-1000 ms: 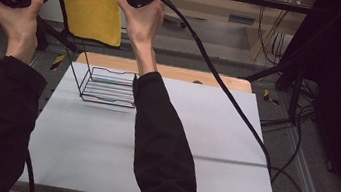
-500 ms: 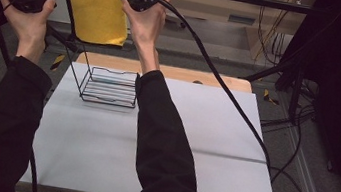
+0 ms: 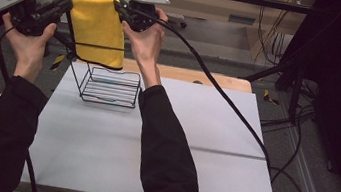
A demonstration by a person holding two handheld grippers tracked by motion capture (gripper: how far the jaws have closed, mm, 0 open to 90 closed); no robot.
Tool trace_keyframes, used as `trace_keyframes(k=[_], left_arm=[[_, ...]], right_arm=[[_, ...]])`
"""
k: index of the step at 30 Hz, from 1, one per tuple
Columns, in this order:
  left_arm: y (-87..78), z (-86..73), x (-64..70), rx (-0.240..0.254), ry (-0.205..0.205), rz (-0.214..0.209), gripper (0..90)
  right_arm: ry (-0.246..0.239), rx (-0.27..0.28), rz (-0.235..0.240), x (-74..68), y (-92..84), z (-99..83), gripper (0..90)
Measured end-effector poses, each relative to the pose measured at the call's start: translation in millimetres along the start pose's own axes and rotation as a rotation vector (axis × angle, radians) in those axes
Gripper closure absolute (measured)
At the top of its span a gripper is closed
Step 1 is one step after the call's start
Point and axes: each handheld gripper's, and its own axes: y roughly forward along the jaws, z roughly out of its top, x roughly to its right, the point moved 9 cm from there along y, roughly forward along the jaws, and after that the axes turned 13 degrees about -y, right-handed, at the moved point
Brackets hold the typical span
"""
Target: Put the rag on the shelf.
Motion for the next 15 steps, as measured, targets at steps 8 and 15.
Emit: trace_keyframes(k=[8,15], left_arm=[[-10.9,-18.6,-1.2,-0.033,0.012,-0.007,80.2],[-16.8,-16.5,1.1,-0.011,0.010,-0.018,80.2]], right_arm=[[-0.014,-0.035,0.026,-12.6,-5.0,-12.3,83.9],[-0.036,-0.025,0.040,-16.7,-10.6,-8.8,83.9]])
